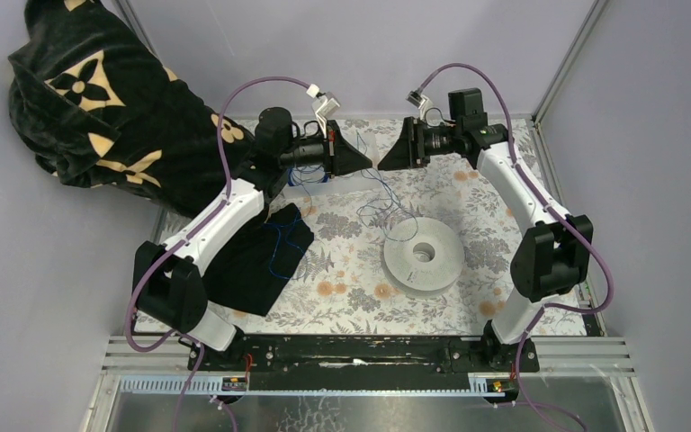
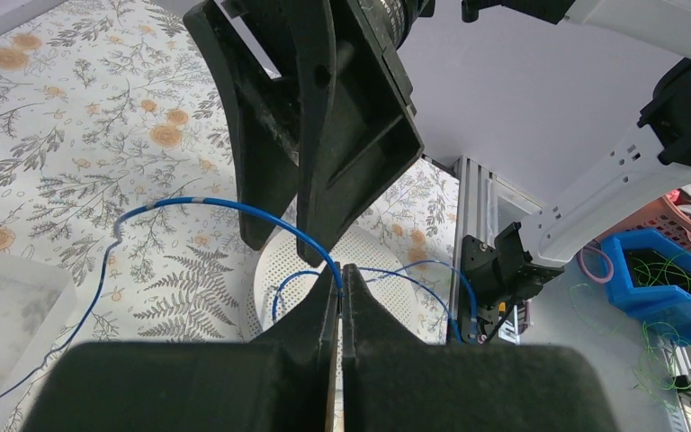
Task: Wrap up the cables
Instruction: Adjust the cable.
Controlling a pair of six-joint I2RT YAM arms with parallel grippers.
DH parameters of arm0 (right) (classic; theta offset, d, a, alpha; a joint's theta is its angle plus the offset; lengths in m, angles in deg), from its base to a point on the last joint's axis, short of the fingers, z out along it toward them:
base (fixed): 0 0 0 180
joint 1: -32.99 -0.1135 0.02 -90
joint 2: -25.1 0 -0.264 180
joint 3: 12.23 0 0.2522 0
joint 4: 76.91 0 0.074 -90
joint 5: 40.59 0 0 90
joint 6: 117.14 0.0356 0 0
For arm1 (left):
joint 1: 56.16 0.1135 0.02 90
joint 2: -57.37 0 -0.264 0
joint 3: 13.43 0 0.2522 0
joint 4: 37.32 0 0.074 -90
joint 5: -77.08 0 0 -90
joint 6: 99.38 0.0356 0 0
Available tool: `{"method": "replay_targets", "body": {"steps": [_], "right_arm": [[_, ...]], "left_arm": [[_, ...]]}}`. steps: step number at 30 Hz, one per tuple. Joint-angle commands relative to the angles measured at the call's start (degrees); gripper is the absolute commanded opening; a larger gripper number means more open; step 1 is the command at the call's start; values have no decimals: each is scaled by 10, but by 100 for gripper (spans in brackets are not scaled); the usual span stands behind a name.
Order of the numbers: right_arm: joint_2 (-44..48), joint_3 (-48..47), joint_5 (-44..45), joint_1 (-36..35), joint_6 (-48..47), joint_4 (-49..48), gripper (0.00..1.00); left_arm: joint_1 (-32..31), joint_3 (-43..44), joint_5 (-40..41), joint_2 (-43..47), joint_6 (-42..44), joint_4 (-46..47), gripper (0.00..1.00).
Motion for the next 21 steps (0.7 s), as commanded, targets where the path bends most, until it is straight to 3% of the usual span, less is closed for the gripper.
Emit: {"method": "replay_targets", "body": {"steps": [1, 13, 18, 21], "right_arm": [[24, 1, -31, -19, 17, -45, 54], [8, 8, -37, -46, 31, -58, 30], [10, -11, 7, -37, -11, -10, 3], [14, -27, 54, 9, -17, 10, 0]], "left_arm": [[3, 0, -13, 13, 5, 37, 0], [2, 0, -12, 12, 14, 32, 0], [5, -4, -3, 18, 27, 21, 0], [16, -7, -3, 29, 27, 18, 0]]}}
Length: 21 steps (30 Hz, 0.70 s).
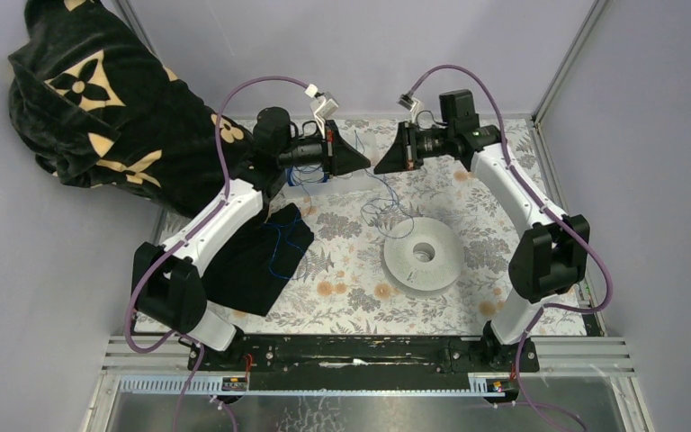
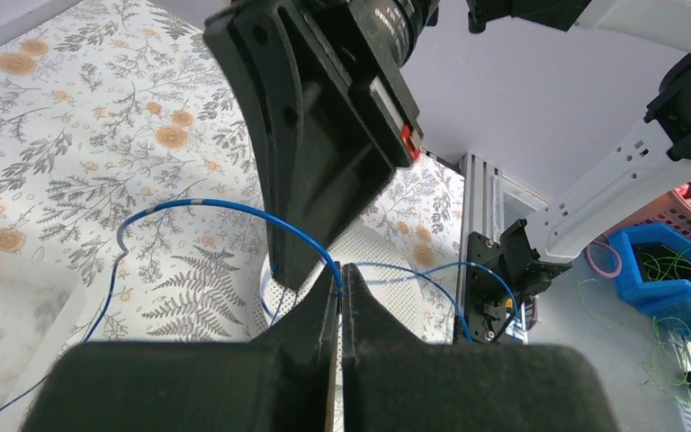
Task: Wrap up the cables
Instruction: Adjust the cable.
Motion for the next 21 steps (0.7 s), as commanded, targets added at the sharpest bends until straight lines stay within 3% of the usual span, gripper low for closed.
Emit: {"method": "replay_targets", "body": {"steps": [1, 7, 14, 18, 21], "right_arm": [[16, -46, 66, 66, -20, 31, 0], [53, -71, 228, 159, -67, 56, 0], [118, -43, 472, 168, -187, 22, 0], [136, -20, 527, 168, -231, 14, 1], [132, -15, 530, 167, -243, 35, 7]], "left_arm": [[20, -8, -1, 33, 13, 20, 0], [60, -14, -12, 60, 6, 23, 0], [103, 0, -16, 74, -19, 19, 0], [120, 13, -6, 76, -30, 7, 0], [121, 25, -3, 72, -37, 3, 0]]}}
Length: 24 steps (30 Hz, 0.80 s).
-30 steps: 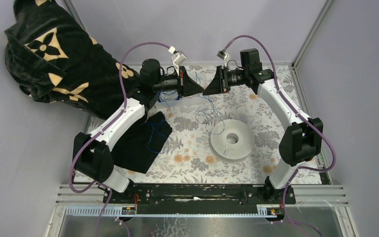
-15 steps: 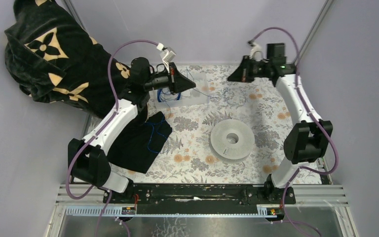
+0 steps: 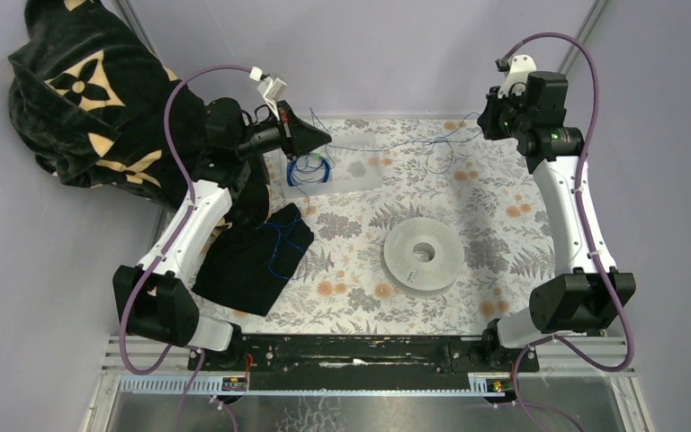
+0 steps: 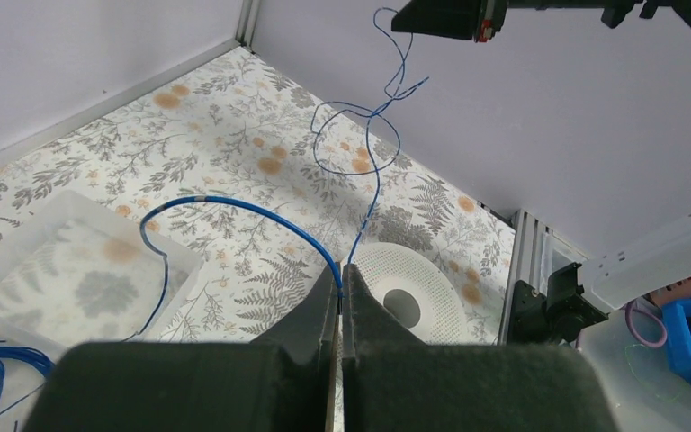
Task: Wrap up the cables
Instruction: Adjust the cable.
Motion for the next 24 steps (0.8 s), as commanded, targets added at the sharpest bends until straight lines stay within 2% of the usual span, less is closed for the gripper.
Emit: {"method": "replay_targets", "body": {"steps": [1, 4, 6, 11, 14, 18, 24], "right_arm": [[-5, 16, 64, -2, -54, 9, 9], [-20, 29, 81, -2, -70, 27, 16], [-28, 43, 121, -2, -93, 21, 18], [-35, 114, 261, 8, -177, -78, 18], [-47, 141, 311, 23, -213, -127, 19], [-74, 146, 317, 60, -231, -149, 23], [-124, 138, 287, 121, -235, -147, 31]], "left_arm": [[4, 36, 1, 9, -25, 12, 0], [4, 44, -13, 3, -60, 32, 0], [4, 51, -26, 0, -76, 39, 0], [5, 62, -59, 1, -123, 66, 0], [9, 67, -69, 6, -135, 69, 0], [40, 81, -76, 14, -141, 58, 0], [123, 114, -76, 26, -138, 25, 0]]}}
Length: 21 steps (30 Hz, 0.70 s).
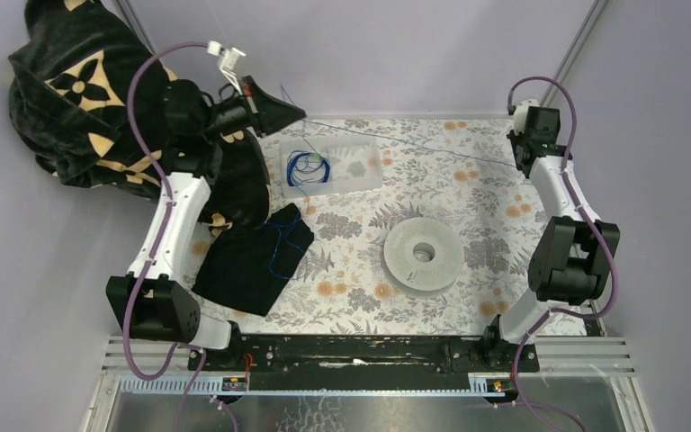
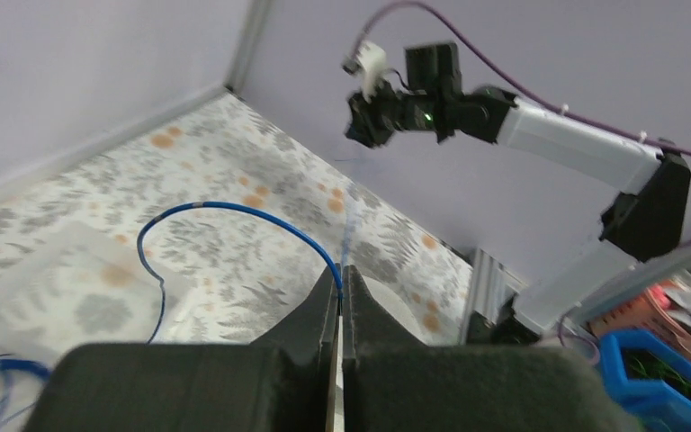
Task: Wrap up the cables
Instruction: Adjust the cable.
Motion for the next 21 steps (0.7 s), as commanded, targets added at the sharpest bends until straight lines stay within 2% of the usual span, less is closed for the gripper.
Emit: {"method": "replay_targets", "body": {"steps": [1, 6, 11, 16, 21], "right_arm": [[-28, -12, 13, 46, -23, -30, 32], [-48, -23, -7, 82, -27, -25, 38], [-53, -25, -55, 94, -28, 5, 45], [-77, -37, -44, 99, -36, 22, 50], [-96, -46, -46, 116, -36, 23, 52]], "left_arm": [[59, 41, -13, 27, -8, -1, 0], [106, 62, -22, 38, -6, -13, 0], [113, 76, -21, 42, 11, -37, 0], [118, 98, -26, 38, 14, -47, 0], [169, 143, -18, 28, 9, -65, 0]]}}
